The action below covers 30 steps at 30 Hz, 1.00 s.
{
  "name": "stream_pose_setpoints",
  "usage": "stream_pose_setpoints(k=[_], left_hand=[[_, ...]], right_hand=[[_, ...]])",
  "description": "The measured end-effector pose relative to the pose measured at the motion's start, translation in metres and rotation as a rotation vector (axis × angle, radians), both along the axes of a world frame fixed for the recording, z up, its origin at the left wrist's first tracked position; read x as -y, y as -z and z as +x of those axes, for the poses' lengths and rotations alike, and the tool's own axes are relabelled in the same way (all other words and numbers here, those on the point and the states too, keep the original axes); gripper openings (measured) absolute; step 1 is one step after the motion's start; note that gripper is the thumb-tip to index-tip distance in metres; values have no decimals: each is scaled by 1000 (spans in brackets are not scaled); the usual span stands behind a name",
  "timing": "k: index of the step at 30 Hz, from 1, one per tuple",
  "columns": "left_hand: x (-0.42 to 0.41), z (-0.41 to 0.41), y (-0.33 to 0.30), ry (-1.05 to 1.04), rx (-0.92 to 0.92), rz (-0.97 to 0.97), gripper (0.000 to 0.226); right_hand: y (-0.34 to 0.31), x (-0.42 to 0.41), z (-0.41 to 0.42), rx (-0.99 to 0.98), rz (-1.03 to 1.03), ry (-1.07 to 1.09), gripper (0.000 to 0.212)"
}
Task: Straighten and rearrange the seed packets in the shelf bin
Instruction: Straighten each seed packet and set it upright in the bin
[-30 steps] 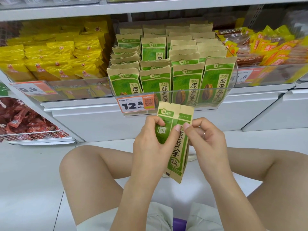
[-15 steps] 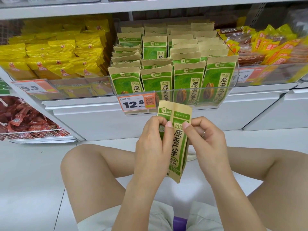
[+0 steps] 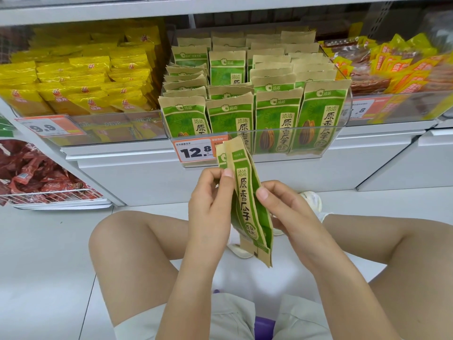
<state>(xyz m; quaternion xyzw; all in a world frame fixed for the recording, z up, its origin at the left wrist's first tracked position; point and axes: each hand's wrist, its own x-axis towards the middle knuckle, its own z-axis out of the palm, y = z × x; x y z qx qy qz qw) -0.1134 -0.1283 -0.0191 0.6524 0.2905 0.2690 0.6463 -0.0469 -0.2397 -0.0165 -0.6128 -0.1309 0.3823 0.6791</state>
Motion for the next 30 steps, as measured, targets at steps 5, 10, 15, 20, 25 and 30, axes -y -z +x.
stream_pose_setpoints(k=[5,10,15,20,25,30], left_hand=[[6,2,-4,26,16,-119,19],[9,0,-8,105,50,-163,35],[8,1,-8,90,91,-181,39],[6,1,-4,70,88,-140,36],[1,1,5,185,68,-193,31],[2,-2,16,408,-61,-237,52]], right_hand=[[4,-1,-2,-70,48,-29,34],[8,-3,-3,4,72,13,34],[6,-2,-4,24,99,33,27],[4,-4,-4,18,106,42,23],[6,-4,-4,24,98,107,26],[5,2,6,-17,129,254,54]])
